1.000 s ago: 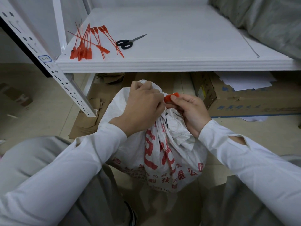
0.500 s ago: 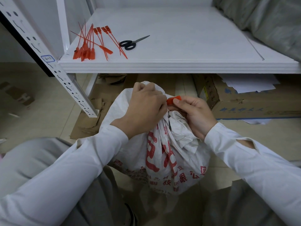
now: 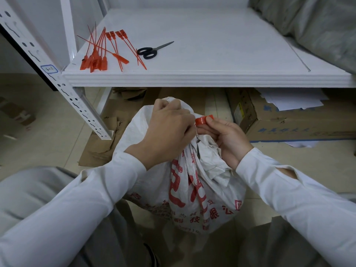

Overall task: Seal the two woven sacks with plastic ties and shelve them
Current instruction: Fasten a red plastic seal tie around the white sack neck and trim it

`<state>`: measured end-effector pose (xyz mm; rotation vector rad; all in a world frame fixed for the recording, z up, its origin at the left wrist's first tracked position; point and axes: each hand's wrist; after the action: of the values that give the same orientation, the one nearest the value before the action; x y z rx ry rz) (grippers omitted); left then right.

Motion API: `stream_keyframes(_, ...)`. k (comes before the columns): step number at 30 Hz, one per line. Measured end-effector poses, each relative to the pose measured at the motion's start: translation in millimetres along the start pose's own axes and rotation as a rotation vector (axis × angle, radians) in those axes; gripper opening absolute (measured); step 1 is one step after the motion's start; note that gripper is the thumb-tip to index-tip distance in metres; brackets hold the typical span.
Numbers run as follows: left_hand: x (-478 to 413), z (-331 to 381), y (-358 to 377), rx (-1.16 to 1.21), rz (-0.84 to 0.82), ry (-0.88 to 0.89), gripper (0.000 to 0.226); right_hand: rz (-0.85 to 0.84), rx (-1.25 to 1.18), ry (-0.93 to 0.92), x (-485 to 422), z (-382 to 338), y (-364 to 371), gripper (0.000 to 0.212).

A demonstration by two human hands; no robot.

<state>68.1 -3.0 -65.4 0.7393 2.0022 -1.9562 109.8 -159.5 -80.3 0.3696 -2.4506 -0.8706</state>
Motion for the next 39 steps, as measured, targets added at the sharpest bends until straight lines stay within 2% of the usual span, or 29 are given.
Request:
stream_keyframes(14,-3.2,-2.5,-2.2,-0.019,-0.048,-0.009,0.033,-0.065,-0.006,0.016,3.1,-3.6,2.4,0.019)
stream_keyframes(30,0.1,-3.0,-3.3,-0.047,-0.06,0.003,0.032,-0.136,0.275,-0.127,4.2,-11.4,3.9,0.018)
stream_keyframes(39,2.0,-1.8,-3.0,-0.074,-0.042,0.034,0.031,-0.061,0.034,-0.003,0.3,-4.5,0.2,0.017)
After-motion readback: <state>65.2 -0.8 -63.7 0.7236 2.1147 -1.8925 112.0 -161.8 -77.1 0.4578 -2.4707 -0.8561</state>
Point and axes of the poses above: each hand's wrist, its own x-axis away from the middle knuckle, its own y-axis out of the palm, z = x × y, and after that the axes turned 12 degrees about -x, right-handed
